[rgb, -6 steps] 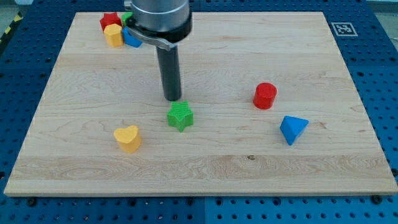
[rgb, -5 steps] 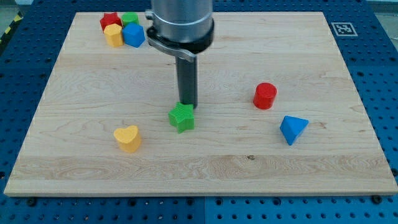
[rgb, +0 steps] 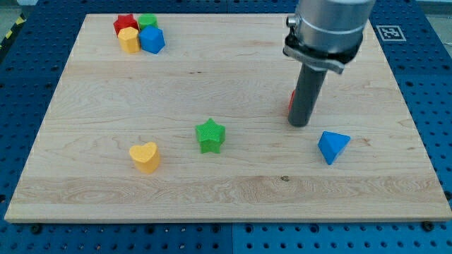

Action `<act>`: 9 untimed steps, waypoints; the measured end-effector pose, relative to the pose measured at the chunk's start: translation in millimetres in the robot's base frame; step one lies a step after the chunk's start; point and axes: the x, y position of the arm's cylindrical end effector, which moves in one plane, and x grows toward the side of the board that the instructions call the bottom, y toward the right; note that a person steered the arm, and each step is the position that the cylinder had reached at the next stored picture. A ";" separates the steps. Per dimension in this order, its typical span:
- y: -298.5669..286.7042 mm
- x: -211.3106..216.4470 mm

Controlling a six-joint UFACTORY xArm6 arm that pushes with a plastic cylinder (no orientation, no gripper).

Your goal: Slide the red circle to the top right

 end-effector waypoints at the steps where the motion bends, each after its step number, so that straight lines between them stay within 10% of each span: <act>1: 2.8 -17.1; 9: 29.9 -55.9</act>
